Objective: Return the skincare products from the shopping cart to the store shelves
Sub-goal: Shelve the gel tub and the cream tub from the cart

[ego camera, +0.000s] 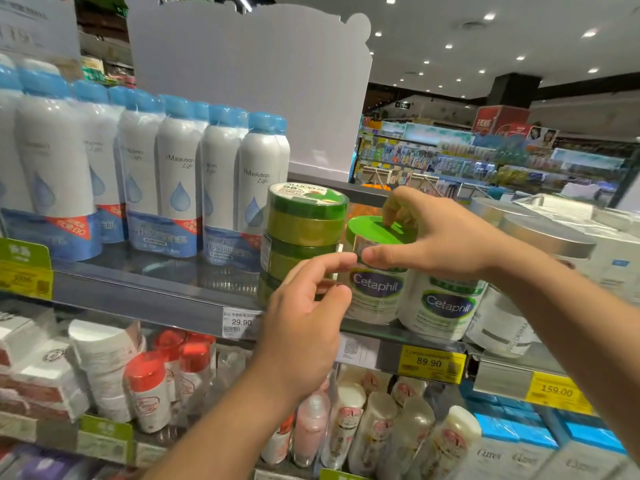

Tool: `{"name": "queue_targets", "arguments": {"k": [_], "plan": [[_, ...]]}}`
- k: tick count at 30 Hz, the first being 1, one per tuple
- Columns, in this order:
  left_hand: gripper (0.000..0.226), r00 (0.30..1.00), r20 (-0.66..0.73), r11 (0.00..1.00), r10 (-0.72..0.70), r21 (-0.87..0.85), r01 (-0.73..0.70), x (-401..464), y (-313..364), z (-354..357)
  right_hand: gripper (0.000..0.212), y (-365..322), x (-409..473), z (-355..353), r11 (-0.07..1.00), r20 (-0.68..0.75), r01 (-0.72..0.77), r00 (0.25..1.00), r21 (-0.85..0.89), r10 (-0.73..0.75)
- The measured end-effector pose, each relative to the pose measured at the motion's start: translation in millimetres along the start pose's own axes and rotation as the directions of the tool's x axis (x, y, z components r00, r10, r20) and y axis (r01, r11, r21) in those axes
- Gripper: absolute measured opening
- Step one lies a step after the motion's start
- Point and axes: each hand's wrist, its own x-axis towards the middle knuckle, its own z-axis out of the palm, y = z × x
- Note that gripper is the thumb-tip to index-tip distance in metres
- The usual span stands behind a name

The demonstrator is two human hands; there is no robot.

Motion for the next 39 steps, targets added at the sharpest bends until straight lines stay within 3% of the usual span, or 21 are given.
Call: {"name": "queue_targets", "arguments": {"k": [3, 7, 12, 18, 24, 28, 33, 36, 39], "plan": [[0.037, 0.999, 0.037, 0.999, -0.034, 0.018, 0.033, -3, -2, 1, 0.094, 3, 0, 3, 0.998, -0.001, 0.003, 1.0, -0.058, -0.003], [0.038, 0.998, 0.039, 0.998, -0.056, 0.023, 0.055, -5, -3, 2, 0.084, 1, -1, 7, 0.991, 0.012, -0.025, 1.0, -0.129, 0.027], [0.031, 0.994, 0.079, 0.996, -0.076, 0.054, 0.072, -7, -3, 1, 0.081, 0, -1, 11, 0.975, 0.12, -0.041, 0.99, -0.217, 0.068], [0.032, 0.988, 0.125, 0.994, -0.095, 0.057, 0.088, -9, 0, -2, 0.082, -6, 1, 9, 0.973, 0.17, -0.085, 0.978, -0.216, 0.123], [0.032, 0.984, 0.154, 0.996, -0.087, 0.006, 0.087, -9, -4, -5, 0.095, -11, -7, 7, 0.974, 0.173, -0.134, 0.971, -0.182, 0.166], [0.041, 0.982, 0.172, 0.996, -0.083, -0.023, 0.088, -10, -7, -6, 0.104, -9, -19, 7, 0.969, 0.034, -0.146, 0.987, -0.2, 0.155], [0.039, 0.974, 0.219, 0.995, -0.054, -0.076, 0.072, -17, -14, -7, 0.068, -17, -49, 22, 0.978, -0.246, -0.179, 0.958, -0.109, 0.148], [0.038, 0.965, 0.26, 0.992, -0.026, -0.114, 0.057, -24, -20, -7, 0.042, -21, -71, 40, 0.984, -0.434, -0.165, 0.893, -0.065, 0.121], [0.037, 0.948, 0.319, 0.986, -0.002, -0.157, 0.055, -32, -29, -9, 0.036, -24, -95, 64, 0.99, -0.567, -0.142, 0.817, -0.019, 0.106]]}}
